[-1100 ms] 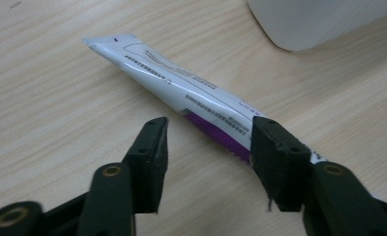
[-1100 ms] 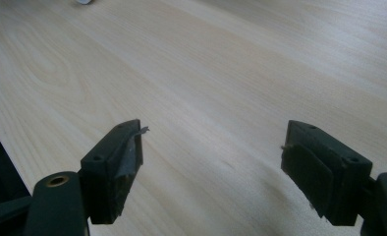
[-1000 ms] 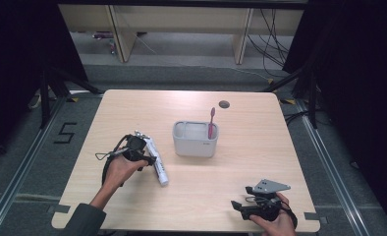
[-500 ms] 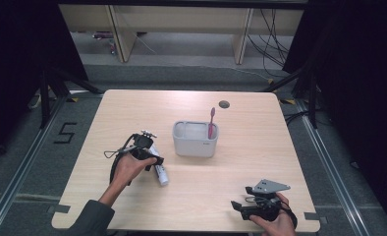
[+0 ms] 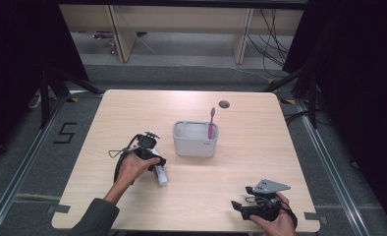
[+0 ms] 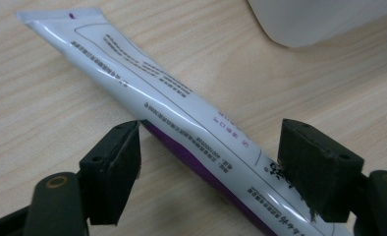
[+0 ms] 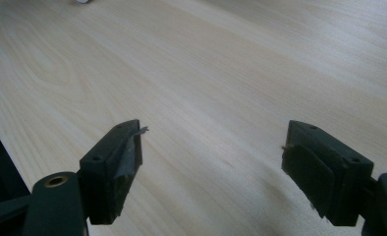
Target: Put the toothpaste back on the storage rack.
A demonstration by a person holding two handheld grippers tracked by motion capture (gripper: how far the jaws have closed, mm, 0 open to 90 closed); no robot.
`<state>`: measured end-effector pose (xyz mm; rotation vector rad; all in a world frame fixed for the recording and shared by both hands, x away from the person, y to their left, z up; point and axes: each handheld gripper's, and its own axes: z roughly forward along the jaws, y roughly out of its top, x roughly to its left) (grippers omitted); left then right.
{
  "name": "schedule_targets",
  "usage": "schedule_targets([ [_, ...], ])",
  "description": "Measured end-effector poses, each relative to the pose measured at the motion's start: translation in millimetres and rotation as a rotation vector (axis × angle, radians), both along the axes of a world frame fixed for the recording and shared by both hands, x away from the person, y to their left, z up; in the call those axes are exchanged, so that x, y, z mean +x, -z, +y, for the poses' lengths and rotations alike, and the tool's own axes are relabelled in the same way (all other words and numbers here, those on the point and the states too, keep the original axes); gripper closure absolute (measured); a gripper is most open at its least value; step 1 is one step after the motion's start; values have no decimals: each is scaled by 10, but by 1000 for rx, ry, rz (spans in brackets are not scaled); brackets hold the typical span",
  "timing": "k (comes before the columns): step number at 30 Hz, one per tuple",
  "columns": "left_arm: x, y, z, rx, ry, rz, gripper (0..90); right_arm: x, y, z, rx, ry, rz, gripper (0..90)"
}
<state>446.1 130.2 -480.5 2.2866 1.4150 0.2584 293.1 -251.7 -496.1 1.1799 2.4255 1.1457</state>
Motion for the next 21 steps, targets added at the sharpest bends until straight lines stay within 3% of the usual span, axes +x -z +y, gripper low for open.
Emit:
schedule_targets([
  [1, -2, 7, -3, -5, -1, 5, 257, 12, 0, -12, -11, -9, -21, 233],
  [4, 1, 14, 3, 5, 12, 8, 300, 10, -1, -10, -10, -9, -22, 233],
  [5, -10, 20, 2, 3, 5, 15, 300, -10, -6, 5, 3, 7, 12, 233],
  [12, -22, 13, 56, 11, 21, 31, 405, 12, 0, -8, -12, -13, -18, 231],
  [21, -26, 10, 83, 28, 41, 41, 464, 14, 3, -5, 3, -18, -6, 231],
])
